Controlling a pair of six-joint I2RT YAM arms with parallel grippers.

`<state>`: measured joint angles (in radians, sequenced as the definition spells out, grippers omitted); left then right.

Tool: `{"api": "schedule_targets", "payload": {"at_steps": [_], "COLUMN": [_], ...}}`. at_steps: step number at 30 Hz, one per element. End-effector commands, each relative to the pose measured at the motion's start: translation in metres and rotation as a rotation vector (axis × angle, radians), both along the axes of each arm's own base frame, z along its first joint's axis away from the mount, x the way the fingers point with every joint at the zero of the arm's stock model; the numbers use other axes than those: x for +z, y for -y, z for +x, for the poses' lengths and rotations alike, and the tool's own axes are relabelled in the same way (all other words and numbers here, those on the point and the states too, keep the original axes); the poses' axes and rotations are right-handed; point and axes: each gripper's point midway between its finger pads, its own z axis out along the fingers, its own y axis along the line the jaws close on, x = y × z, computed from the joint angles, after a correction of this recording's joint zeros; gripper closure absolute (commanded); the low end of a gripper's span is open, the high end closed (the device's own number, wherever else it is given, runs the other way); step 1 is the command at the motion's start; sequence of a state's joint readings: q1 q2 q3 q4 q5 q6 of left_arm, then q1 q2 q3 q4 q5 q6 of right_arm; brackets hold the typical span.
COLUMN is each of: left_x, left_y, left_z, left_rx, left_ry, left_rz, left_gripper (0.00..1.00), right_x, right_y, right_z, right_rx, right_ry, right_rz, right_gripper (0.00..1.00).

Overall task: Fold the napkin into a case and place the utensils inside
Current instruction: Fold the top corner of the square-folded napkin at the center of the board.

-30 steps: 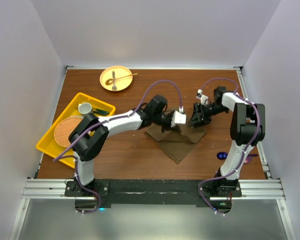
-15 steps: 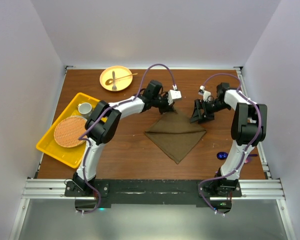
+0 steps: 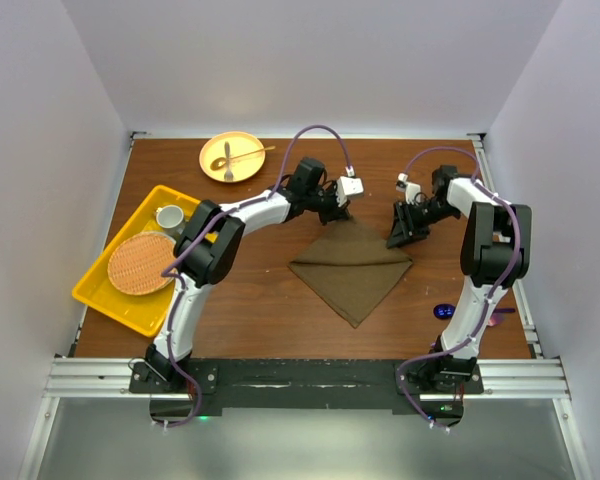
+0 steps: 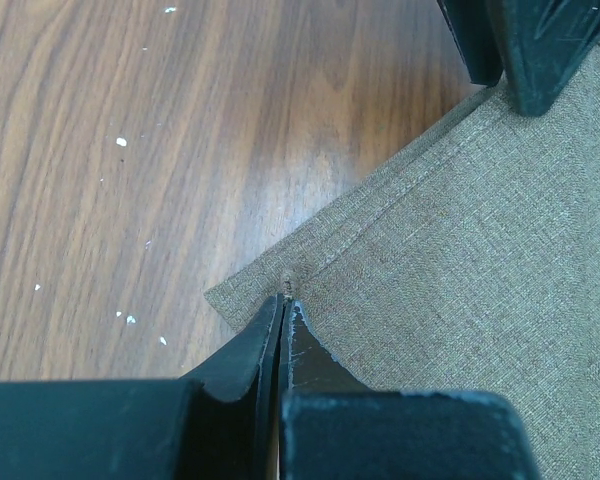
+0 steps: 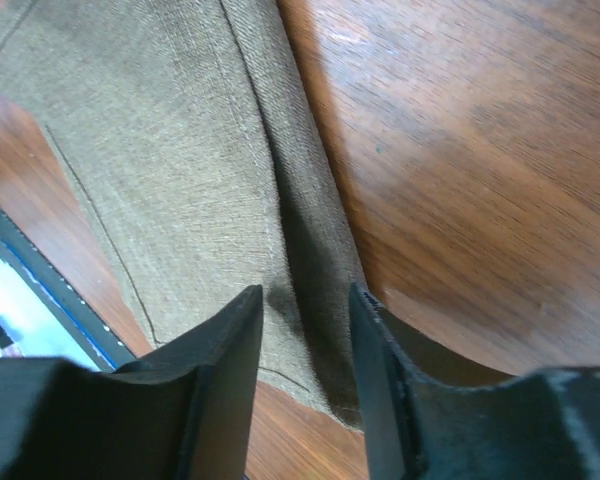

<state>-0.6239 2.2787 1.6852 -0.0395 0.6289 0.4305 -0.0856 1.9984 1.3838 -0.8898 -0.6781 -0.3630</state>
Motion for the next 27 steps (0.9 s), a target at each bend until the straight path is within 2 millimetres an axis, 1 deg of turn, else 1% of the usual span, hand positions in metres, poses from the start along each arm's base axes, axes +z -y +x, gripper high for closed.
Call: {"api": "schedule_targets", "payload": {"at_steps": [1, 5, 6, 9, 11, 13, 14, 15, 16, 17, 18, 20, 21, 22, 23, 24, 25, 26, 27], "left_x": [0.011, 0.008, 0.004, -0.001, -0.001, 0.0, 0.002, 0.009, 0.013, 0.019, 0.036, 0.05, 0.063, 0.09, 0.072, 0.07, 0.083, 0.066, 0.064], "left_y": [0.01, 0.01, 0.01, 0.009, 0.009, 0.009, 0.01, 0.007, 0.005, 0.001, -0.008, -0.022, -0.036, -0.062, -0.071, -0.076, -0.082, -0.09, -0.095], "left_z": [0.008, 0.011, 0.011, 0.015, 0.018, 0.019, 0.02, 0.026, 0.029, 0.032, 0.038, 0.038, 0.033, 0.016, -0.005, -0.016, -0.027, -0.044, -0.051], "left_rx": [-0.033, -0.025, -0.026, -0.009, -0.001, 0.002, 0.01, 0.054, 0.078, 0.099, 0.14, 0.177, 0.189, 0.204, 0.19, 0.187, 0.182, 0.18, 0.183], "left_ry": [0.041, 0.048, 0.043, 0.049, 0.057, 0.057, 0.051, 0.04, 0.023, 0.007, -0.028, -0.09, -0.15, -0.191, -0.249, -0.26, -0.247, -0.293, -0.301], "left_rz": [-0.04, -0.032, -0.029, -0.015, -0.01, -0.013, -0.016, -0.02, -0.022, -0.031, -0.062, -0.083, -0.107, -0.129, -0.095, -0.083, -0.091, -0.065, -0.057], "left_gripper": [1.0, 1.0, 1.0, 1.0, 0.98, 0.91, 0.81, 0.76, 0.71, 0.64, 0.62, 0.56, 0.55, 0.52, 0.51, 0.5, 0.5, 0.5, 0.5], "right_x": [0.003, 0.0, -0.003, -0.007, -0.009, -0.013, -0.016, -0.018, -0.02, -0.022, -0.024, -0.028, -0.029, -0.031, -0.032, -0.032, -0.031, -0.033, -0.033], "right_y": [0.005, 0.009, 0.011, 0.014, 0.015, 0.015, 0.015, 0.015, 0.015, 0.014, 0.016, 0.02, 0.021, 0.021, 0.021, 0.02, 0.017, 0.016, 0.015], "right_z": [0.002, -0.002, -0.006, -0.009, -0.01, -0.014, -0.016, -0.02, -0.022, -0.024, -0.029, -0.029, -0.031, -0.028, -0.025, -0.024, -0.023, -0.021, -0.021], "right_rx": [0.024, 0.032, 0.035, 0.035, 0.038, 0.04, 0.036, 0.034, 0.036, 0.032, 0.024, -0.001, -0.012, -0.044, -0.056, -0.064, -0.081, -0.088, -0.094], "right_ry": [0.031, 0.027, 0.018, 0.008, 0.005, -0.008, -0.018, -0.033, -0.037, -0.047, -0.059, -0.056, -0.06, -0.049, -0.038, -0.039, -0.046, -0.048, -0.053], "right_rz": [-0.032, -0.058, -0.069, -0.087, -0.094, -0.101, -0.101, -0.101, -0.108, -0.114, -0.125, -0.157, -0.168, -0.175, -0.172, -0.167, -0.155, -0.146, -0.139], "right_gripper": [0.62, 0.68, 0.69, 0.75, 0.82, 0.87, 0.9, 0.92, 0.93, 0.97, 0.99, 1.0, 1.0, 1.0, 1.0, 1.0, 1.0, 1.0, 1.0]}}
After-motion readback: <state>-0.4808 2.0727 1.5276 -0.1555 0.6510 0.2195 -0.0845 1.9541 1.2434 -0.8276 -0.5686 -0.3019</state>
